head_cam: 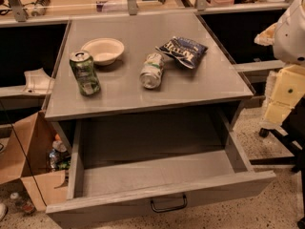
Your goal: Close top drawer
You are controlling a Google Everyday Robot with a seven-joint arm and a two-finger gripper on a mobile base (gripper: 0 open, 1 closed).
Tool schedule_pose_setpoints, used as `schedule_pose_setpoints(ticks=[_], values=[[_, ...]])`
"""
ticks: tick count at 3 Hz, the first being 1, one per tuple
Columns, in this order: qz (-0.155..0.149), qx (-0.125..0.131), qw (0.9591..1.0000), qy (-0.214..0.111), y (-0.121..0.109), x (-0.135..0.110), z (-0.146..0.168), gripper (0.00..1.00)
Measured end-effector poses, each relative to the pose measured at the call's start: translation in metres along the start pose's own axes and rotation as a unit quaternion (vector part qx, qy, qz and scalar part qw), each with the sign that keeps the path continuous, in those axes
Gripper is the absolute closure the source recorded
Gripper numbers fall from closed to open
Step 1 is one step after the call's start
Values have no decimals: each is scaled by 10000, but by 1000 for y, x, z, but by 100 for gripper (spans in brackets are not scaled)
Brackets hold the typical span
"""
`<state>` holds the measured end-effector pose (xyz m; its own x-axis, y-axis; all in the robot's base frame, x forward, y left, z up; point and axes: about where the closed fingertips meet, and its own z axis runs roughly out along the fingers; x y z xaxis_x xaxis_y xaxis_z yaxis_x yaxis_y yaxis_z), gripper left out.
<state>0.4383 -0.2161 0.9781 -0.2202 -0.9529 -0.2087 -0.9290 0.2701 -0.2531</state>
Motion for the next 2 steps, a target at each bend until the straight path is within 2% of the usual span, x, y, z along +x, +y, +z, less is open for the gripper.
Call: schedule_pose_setpoints(ticks=[1, 2], values=[[0, 0, 10000, 0, 0, 0, 0, 0], [0, 0, 10000, 0, 0, 0, 0, 27]])
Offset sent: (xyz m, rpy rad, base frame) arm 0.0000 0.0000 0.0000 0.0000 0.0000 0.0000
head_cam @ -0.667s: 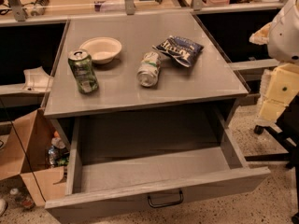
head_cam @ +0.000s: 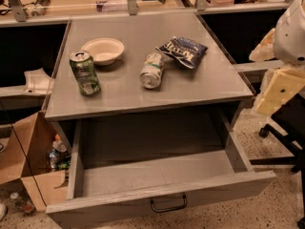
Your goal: Close top drawer
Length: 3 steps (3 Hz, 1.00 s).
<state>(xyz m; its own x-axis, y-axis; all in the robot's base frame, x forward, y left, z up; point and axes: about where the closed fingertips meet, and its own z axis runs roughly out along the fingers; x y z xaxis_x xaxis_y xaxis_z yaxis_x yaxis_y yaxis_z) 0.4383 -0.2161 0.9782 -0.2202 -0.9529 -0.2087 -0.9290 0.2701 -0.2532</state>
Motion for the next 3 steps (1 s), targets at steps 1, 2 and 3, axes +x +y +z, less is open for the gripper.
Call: schedule_pose_setpoints(ticks=[1, 2, 3], values=[[0, 0, 10000, 0, 0, 0, 0, 50], [0, 0, 10000, 0, 0, 0, 0, 74], [0, 1, 10000, 0, 0, 0, 0, 100]])
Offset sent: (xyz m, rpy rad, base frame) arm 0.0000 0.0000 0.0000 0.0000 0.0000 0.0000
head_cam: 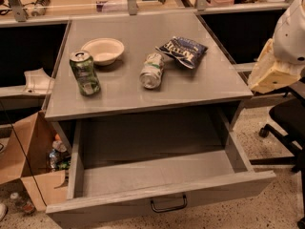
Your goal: Close top drawer
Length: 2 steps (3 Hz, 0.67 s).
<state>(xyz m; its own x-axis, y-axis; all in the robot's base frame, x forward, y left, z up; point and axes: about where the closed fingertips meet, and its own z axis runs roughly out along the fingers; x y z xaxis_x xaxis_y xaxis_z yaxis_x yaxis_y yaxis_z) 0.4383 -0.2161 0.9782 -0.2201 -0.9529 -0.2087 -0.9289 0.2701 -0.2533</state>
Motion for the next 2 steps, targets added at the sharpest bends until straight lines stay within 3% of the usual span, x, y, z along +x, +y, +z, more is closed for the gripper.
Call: schedule_pose_setpoints(ticks=[1, 2], values=[[0, 0, 10000, 0, 0, 0, 0, 100], [218, 69, 9997, 17, 11, 18, 5, 100]])
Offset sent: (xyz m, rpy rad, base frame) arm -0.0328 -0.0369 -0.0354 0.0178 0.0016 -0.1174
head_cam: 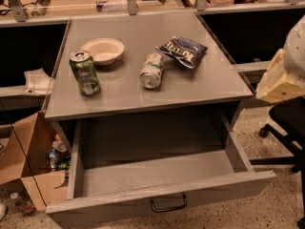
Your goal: Close top drawer
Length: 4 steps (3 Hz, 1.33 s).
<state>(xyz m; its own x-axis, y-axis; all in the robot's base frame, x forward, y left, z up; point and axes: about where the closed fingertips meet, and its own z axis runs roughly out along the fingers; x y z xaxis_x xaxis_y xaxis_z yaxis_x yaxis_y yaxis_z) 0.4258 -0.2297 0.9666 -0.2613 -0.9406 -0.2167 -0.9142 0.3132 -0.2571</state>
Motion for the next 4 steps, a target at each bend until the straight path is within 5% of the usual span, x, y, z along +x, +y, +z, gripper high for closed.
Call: schedule_pose_setpoints(ticks=[4], values=[[786, -159, 9965, 221, 27, 74, 50, 100]])
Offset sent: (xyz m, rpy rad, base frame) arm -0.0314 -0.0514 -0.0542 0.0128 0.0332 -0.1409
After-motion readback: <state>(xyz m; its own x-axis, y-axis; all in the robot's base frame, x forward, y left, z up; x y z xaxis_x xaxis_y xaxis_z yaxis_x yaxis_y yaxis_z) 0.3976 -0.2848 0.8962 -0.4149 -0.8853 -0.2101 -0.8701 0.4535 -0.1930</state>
